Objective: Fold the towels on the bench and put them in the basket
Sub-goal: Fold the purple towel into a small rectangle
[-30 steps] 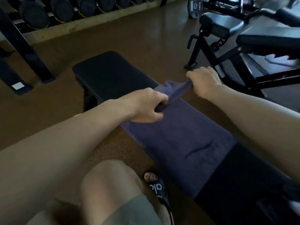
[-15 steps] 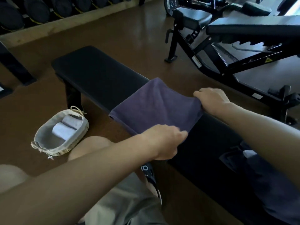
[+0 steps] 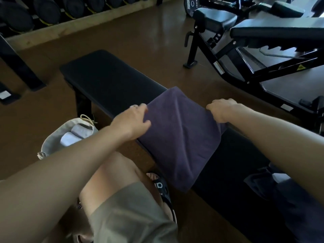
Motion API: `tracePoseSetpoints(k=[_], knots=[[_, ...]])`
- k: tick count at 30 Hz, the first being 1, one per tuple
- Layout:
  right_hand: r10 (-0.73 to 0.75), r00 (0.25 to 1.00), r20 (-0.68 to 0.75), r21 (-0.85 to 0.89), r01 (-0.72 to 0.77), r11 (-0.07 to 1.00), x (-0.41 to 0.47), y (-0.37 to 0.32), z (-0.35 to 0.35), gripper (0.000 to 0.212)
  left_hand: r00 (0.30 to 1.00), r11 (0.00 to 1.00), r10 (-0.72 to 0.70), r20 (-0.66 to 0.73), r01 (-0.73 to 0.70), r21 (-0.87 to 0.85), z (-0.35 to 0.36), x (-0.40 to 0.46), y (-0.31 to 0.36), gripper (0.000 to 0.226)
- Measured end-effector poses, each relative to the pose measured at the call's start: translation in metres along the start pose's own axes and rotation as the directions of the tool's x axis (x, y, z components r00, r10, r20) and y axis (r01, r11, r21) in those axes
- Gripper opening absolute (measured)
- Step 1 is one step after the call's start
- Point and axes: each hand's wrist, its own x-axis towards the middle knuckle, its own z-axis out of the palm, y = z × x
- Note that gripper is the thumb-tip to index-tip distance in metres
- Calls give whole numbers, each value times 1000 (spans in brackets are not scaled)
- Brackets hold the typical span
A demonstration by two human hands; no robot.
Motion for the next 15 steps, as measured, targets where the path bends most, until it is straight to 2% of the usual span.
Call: tracePoseSetpoints(k=[2, 4, 6, 8, 10, 13, 15], knots=[[6, 996, 88, -45, -2, 999, 19, -4, -20, 40, 990, 990, -139, 9, 139, 21, -4, 12, -24, 52], [13, 997, 73, -29, -11, 1000, 39, -2, -38, 48, 972, 974, -226, 56, 226, 8, -2, 19, -42, 57], [7, 1000, 8, 152, -8, 988, 57, -7, -57, 54, 962, 966, -256, 92, 259, -27, 0, 25, -54, 56], [9, 999, -46, 468, 14, 884, 69, -20, -67, 62, 963, 964, -257, 84, 262, -47, 4, 31, -61, 50], [3, 997, -79, 678, 52, 733, 82, -38, -67, 68, 962, 962, -262, 83, 267, -55, 6, 41, -67, 37], [28, 994, -105, 789, 67, 611, 103, -65, -56, 67, 962, 960, -245, 122, 258, -106, 9, 54, -78, 11], [105, 983, -151, 831, 68, 552, 115, -75, -49, 59, 967, 963, -214, 141, 233, -133, 10, 61, -85, 5]])
